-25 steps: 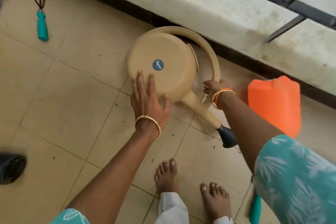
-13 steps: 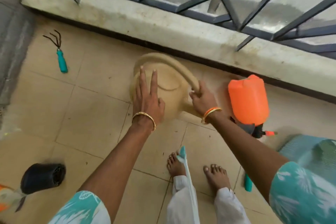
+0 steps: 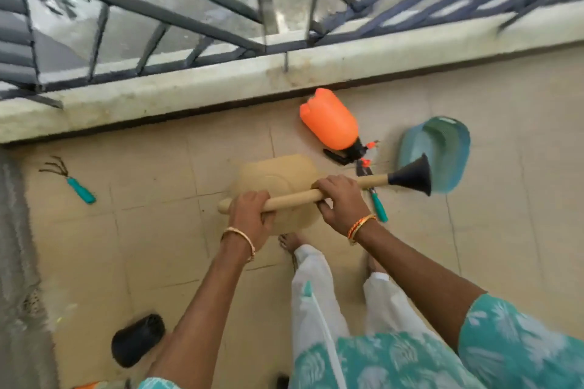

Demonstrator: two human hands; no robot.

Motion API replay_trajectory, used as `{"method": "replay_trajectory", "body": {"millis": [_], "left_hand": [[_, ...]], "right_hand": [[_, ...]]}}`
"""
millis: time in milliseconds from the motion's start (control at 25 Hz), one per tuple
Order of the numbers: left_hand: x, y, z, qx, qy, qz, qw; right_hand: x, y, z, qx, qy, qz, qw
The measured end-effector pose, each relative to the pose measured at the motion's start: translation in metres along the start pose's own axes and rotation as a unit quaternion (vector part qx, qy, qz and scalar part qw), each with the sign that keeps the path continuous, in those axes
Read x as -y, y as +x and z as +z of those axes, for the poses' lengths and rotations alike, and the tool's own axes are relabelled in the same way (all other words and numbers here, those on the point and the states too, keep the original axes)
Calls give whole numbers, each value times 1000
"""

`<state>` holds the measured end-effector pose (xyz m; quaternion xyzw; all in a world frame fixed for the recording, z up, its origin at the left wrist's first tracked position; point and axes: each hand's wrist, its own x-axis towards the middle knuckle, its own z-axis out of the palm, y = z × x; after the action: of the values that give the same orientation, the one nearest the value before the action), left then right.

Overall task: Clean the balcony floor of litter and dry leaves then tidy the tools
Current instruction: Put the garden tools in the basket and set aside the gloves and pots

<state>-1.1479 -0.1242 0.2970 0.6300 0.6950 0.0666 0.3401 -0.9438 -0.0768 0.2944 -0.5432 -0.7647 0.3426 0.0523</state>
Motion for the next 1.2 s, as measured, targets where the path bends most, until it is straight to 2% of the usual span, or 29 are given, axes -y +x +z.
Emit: {"method": "replay_trajectory", "body": {"millis": [160,240,280,320,360,440,480,520,560,600,640,680,800,880,920,960,1040,1200], "left_hand": [[-75,-21,39,-31,-3,15,999],[-116,-25,56,-36,13,26,999],[-137,-27,67,-28,16,36,999],[-156,-31,79,-16,26,43,999],[-177,-35,95,-2,38,51,998],[-218,-38,127,47,40,47,997],[-239,-41,144,67,37,50,996],[-259,-45,160,76,37,66,994],[-285,-50,180,76,39,102,991],[-309,-55,198,74,39,144,986],[-337,-58,212,81,36,173,981],[-365,-61,227,93,28,190,977],[-442,-71,274,105,3,239,965],[-493,-70,299,122,-11,260,958],[-518,-68,309,133,-12,271,953],[-545,-67,320,140,-11,288,947],[-587,-64,339,156,-6,324,933],[-659,-42,389,196,39,373,906]], "right_hand": [[-40,-71,-26,-90,70,163,980],[-59,-107,-38,-166,150,219,950],[-69,-126,-48,-208,199,257,923],[-79,-143,-58,-252,249,314,881],[-99,-163,-65,-300,307,390,815],[-144,-195,-76,-342,470,528,620],[-166,-212,-82,-327,570,543,523],[-192,-230,-83,-310,651,528,448],[-218,-252,-92,-301,699,511,400],[-240,-273,-101,-296,721,499,379],[-261,-292,-111,-300,719,498,381],[-282,-314,-126,-303,688,506,423],[-339,-388,-172,-280,473,519,655],[-370,-428,-200,-257,350,492,754],[-383,-444,-210,-248,290,477,791],[-395,-461,-224,-246,239,466,815],[-425,-481,-241,-258,165,456,836],[-497,-502,-272,-282,107,487,820]]}}
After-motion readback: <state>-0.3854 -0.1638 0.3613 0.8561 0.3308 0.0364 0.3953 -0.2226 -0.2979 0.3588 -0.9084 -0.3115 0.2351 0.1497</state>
